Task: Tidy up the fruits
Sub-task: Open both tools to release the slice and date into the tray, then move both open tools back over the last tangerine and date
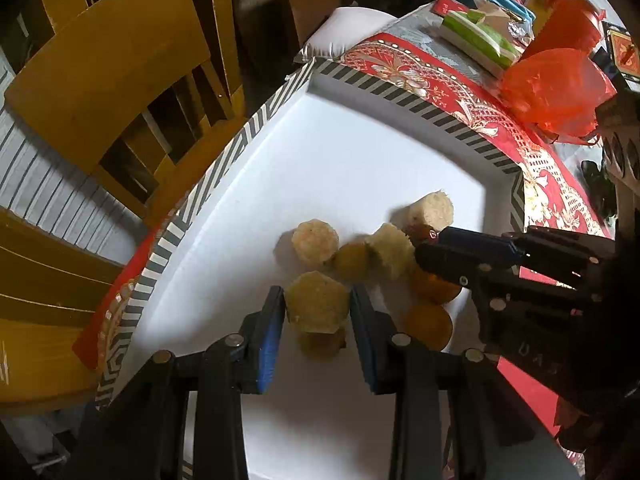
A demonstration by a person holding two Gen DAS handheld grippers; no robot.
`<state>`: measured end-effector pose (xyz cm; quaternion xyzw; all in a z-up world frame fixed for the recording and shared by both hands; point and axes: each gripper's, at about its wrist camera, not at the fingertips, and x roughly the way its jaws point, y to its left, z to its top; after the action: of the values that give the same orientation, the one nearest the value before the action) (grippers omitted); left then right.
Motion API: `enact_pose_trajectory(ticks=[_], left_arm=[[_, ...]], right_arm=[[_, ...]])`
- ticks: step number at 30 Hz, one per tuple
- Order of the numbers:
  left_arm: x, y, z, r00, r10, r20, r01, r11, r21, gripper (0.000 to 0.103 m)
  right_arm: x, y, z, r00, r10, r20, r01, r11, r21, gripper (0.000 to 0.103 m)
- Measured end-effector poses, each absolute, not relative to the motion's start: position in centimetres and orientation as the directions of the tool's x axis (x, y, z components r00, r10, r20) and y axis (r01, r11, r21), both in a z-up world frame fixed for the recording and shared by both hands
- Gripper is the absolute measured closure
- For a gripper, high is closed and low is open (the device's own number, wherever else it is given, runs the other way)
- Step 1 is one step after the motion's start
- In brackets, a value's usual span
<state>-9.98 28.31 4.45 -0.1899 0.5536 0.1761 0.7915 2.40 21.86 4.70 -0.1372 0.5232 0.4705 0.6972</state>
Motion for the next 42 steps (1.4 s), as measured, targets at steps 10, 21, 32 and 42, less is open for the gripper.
enact_pose_trajectory(ticks=[10,21,32,42], left_arm=[[-10.1,28.4,4.9,0.33,0.097,-0.939,-0.51,0.855,-0.09,0.043],[-8.6,25.8,7.5,0.378,0.12,-0.918,-0.466,0.881,-0.077,0.033],[-4.3,17.3,8.8,0.413,0.043,-0.91,-0.33,0.938,-0.105,0.031],[0.4,7.5,8.6,0.405,-0.043,-0.914,-0.17,0.978,-0.121,0.03]], right_arm=[[2.5,20.2,5.8,0.023,0.55,-0.835,-0.771,0.541,0.335,0.052],[2.4,14.7,8.9,0.13,0.584,-0.802,-0.741,0.594,0.313,0.042],[3.8,4.0,9.3,0.225,0.553,-0.802,-0.623,0.715,0.318,0.039],[4.7,-7.4,8.6,0.305,0.483,-0.82,-0.473,0.825,0.31,0.037]])
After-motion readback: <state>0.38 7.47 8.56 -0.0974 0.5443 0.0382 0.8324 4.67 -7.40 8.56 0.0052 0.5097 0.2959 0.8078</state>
